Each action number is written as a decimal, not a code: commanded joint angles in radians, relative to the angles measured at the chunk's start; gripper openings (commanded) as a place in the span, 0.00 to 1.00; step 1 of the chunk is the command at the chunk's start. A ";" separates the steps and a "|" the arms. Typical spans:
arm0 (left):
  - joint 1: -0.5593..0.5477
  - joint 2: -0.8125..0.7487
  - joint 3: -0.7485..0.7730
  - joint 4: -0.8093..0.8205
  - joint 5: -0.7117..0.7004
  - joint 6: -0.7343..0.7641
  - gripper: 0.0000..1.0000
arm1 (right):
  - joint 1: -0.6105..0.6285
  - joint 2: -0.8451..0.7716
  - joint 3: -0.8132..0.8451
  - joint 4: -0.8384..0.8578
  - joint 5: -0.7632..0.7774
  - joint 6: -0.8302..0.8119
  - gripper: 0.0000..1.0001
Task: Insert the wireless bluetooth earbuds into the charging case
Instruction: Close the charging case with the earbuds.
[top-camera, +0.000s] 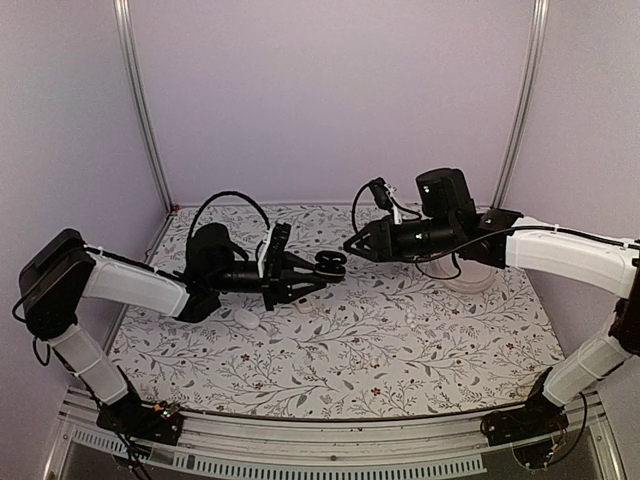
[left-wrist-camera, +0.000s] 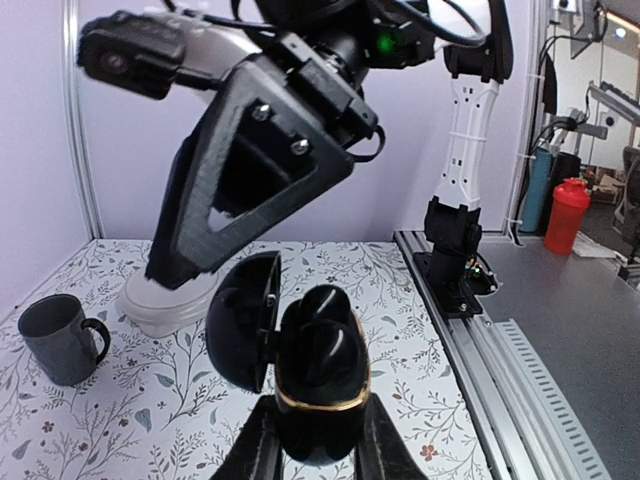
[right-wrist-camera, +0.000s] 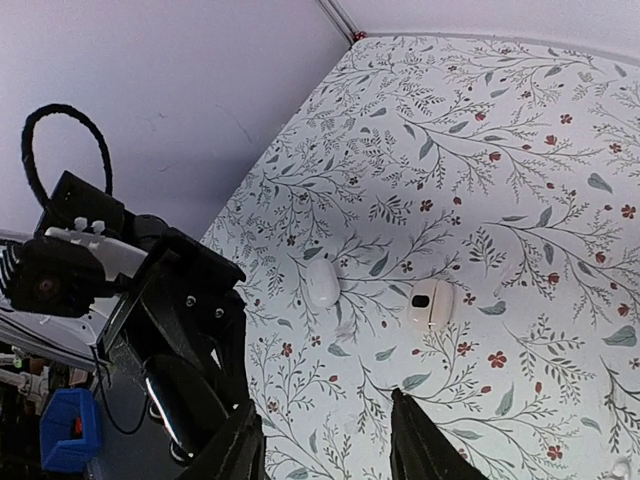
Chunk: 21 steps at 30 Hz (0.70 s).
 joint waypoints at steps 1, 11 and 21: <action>-0.046 -0.041 0.021 -0.111 -0.063 0.128 0.00 | -0.005 0.065 0.030 0.068 -0.140 0.084 0.44; -0.068 -0.053 0.028 -0.139 -0.091 0.130 0.00 | -0.004 0.085 0.029 0.107 -0.310 0.047 0.42; -0.036 -0.020 0.034 -0.099 -0.079 -0.011 0.00 | -0.003 -0.010 -0.015 0.049 -0.143 0.016 0.42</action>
